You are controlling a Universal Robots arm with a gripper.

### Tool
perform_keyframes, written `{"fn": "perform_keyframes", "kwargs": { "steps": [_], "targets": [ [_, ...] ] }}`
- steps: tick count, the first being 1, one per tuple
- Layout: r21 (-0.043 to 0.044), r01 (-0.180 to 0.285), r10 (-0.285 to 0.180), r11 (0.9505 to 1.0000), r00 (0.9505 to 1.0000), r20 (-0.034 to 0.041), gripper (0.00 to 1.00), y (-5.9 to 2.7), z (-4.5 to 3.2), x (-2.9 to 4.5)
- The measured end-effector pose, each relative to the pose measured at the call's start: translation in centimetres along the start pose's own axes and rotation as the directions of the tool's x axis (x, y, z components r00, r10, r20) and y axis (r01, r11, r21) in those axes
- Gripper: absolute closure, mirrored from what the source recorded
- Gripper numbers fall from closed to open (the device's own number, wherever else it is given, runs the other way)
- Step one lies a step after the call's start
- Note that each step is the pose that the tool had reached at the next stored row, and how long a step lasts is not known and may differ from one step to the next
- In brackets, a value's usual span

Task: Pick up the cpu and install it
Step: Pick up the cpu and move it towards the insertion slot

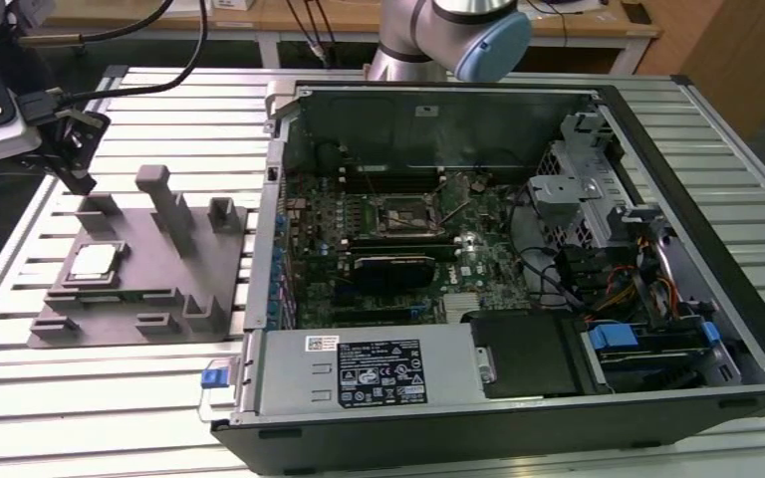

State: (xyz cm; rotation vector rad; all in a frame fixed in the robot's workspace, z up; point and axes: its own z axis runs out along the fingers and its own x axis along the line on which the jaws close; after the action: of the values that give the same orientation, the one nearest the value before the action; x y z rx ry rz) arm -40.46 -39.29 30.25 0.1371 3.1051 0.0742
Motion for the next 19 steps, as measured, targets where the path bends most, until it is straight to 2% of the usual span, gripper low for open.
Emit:
{"fn": "perform_keyframes", "kwargs": {
  "steps": [12, 19],
  "targets": [
    [0.0001, 0.000, 0.000, 1.0000, 1.0000, -0.0002, 0.89, -0.12, 1.21, 0.74],
    [0.0005, 0.000, 0.000, 1.0000, 1.0000, -0.0001, 0.89, -0.22, 2.01, 1.44]
  ]
}}
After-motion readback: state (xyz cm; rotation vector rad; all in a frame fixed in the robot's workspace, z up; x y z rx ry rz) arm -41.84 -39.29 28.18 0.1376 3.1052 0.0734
